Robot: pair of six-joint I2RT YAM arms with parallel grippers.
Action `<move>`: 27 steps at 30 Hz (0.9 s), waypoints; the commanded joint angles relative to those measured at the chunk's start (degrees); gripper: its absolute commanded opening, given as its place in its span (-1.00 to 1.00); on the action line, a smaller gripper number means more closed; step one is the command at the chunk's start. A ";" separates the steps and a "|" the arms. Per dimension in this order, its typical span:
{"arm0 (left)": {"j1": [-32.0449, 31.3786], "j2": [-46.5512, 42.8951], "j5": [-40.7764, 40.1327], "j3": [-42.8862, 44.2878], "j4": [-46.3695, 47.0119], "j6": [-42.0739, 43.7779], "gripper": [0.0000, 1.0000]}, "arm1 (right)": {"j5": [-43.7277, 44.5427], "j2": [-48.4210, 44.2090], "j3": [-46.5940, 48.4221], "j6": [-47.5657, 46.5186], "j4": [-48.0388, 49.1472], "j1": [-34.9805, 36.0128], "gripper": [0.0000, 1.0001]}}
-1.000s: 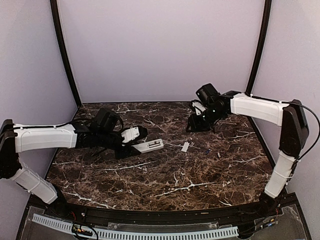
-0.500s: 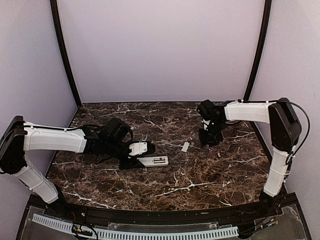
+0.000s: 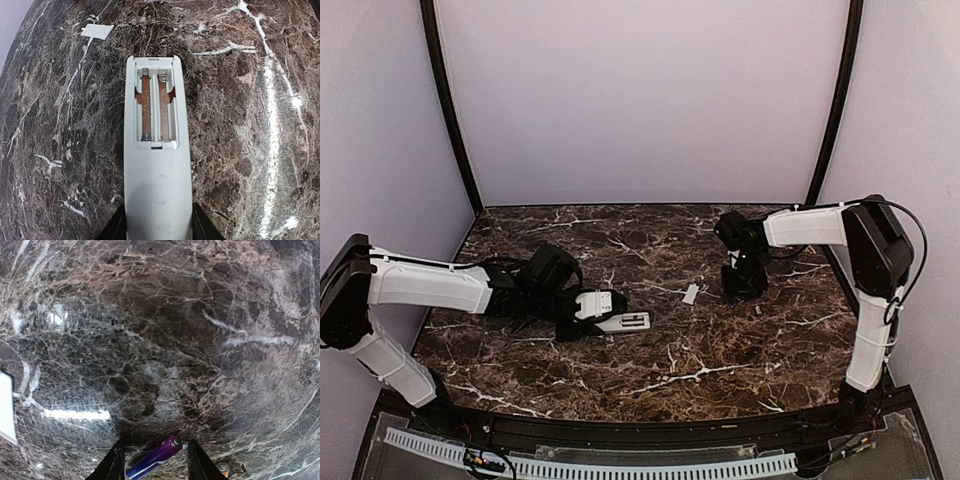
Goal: Load the batteries into the remote control
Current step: Pick up the battery at the center of the board.
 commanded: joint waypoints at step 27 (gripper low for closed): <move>-3.56 -7.25 -11.04 -9.69 13.88 11.18 -1.00 | -3.50 -0.64 -1.93 -3.16 2.25 -0.55 -1.00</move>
